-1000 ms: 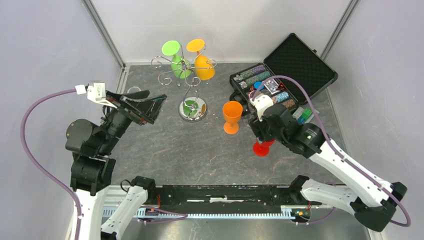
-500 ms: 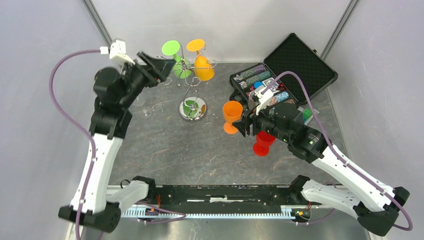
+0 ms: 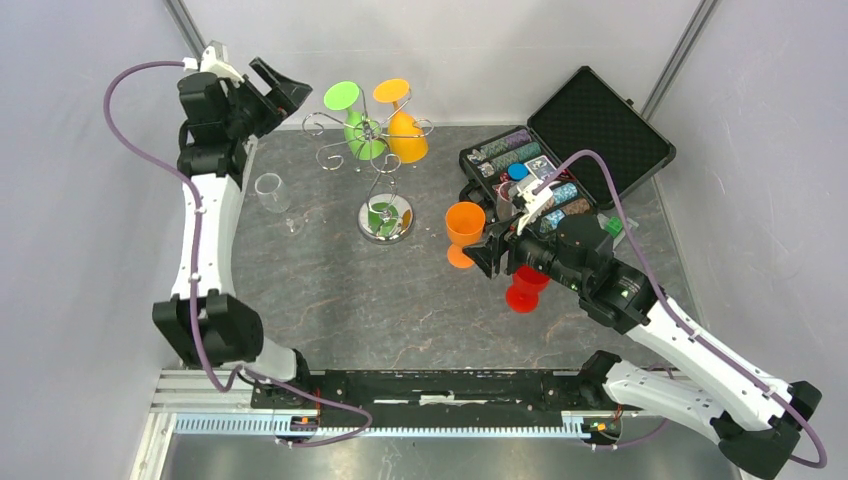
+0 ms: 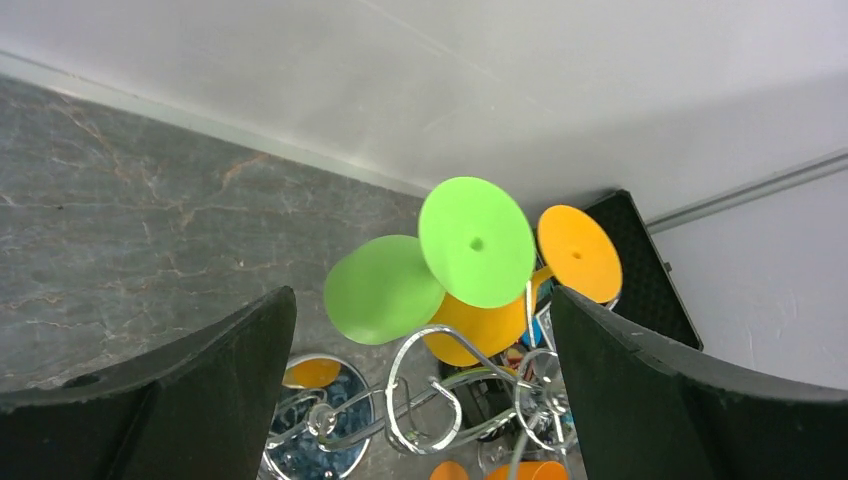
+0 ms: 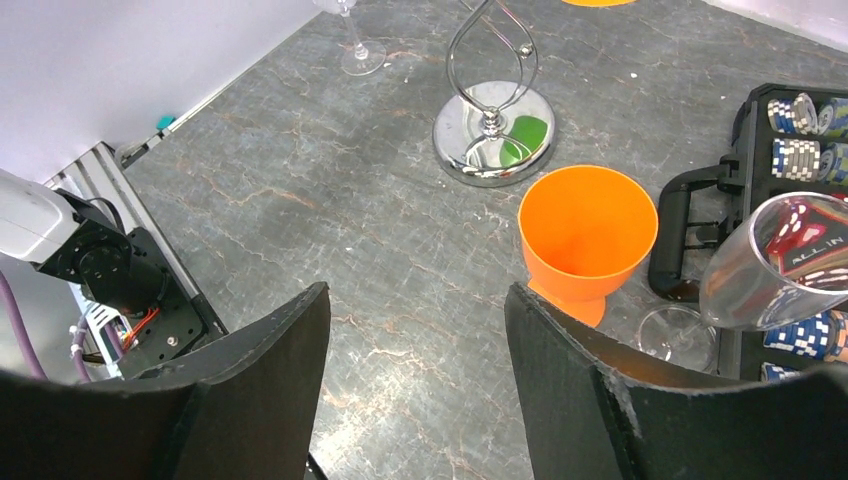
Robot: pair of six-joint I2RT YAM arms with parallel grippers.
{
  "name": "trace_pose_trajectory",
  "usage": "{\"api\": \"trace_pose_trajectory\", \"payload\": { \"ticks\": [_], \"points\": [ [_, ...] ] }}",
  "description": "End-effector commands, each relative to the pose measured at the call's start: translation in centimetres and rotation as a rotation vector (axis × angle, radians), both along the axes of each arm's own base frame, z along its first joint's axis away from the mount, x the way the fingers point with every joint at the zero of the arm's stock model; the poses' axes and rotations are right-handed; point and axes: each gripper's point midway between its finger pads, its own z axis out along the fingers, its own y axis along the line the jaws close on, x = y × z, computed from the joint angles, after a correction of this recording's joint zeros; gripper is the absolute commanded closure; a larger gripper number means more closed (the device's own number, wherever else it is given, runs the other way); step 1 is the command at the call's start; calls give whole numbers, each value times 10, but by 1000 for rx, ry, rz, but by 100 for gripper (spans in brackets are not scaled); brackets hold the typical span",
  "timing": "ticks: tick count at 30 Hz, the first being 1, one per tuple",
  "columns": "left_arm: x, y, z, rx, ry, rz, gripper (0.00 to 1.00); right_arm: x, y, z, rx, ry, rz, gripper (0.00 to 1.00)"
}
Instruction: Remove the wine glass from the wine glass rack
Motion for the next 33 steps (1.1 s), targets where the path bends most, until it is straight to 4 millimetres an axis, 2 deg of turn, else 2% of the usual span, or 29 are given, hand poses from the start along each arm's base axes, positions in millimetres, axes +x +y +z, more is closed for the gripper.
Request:
{"api": "trace_pose_trajectory", "payload": {
  "ticks": [1,3,6,10,13,16,24,28,33],
  "points": [
    [9,-13,18,16,-74,-168,0,-1,4,14,61,-26,10,31],
    [17,-24,14,-50,-77,-252,1,-2,5,12,67,-16,17,30],
    [31,-40,11,-221,-69,-361,9,-3,8,13,89,-10,23,31],
    [53,-41,2,-336,-43,-369,16,-6,9,23,140,-23,32,32],
    [61,-43,-5,-402,-22,-390,20,-8,8,26,153,-28,38,32],
    [64,-47,-12,-468,22,-405,29,-10,9,26,154,-29,49,32],
    [60,-56,-12,-566,59,-480,48,-13,13,23,159,-20,77,32],
    [59,-61,-14,-613,79,-514,60,-13,12,24,162,-25,71,32],
    [58,-63,-20,-607,97,-514,60,-13,12,21,159,-23,70,32]
  ]
}}
